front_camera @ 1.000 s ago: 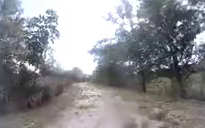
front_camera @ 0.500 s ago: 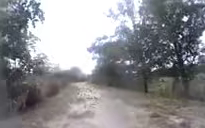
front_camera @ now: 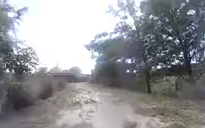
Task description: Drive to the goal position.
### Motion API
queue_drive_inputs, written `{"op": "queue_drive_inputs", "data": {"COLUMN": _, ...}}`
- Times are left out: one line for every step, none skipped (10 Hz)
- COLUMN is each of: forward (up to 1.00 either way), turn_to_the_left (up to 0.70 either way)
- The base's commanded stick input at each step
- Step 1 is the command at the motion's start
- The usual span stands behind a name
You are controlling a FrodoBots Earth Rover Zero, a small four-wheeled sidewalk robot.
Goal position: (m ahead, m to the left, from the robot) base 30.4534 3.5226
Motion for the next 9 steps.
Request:
{"op": "queue_drive_inputs", "data": {"forward": 0.85, "turn_to_the_left": 0.34}}
{"op": "queue_drive_inputs", "data": {"forward": 0.85, "turn_to_the_left": 0.05}}
{"op": "queue_drive_inputs", "data": {"forward": 0.85, "turn_to_the_left": 0.0}}
{"op": "queue_drive_inputs", "data": {"forward": 0.85, "turn_to_the_left": 0.0}}
{"op": "queue_drive_inputs", "data": {"forward": 0.85, "turn_to_the_left": 0.0}}
{"op": "queue_drive_inputs", "data": {"forward": 0.85, "turn_to_the_left": 0.0}}
{"op": "queue_drive_inputs", "data": {"forward": 0.85, "turn_to_the_left": 0.0}}
{"op": "queue_drive_inputs", "data": {"forward": 0.85, "turn_to_the_left": 0.0}}
{"op": "queue_drive_inputs", "data": {"forward": 0.85, "turn_to_the_left": 0.0}}
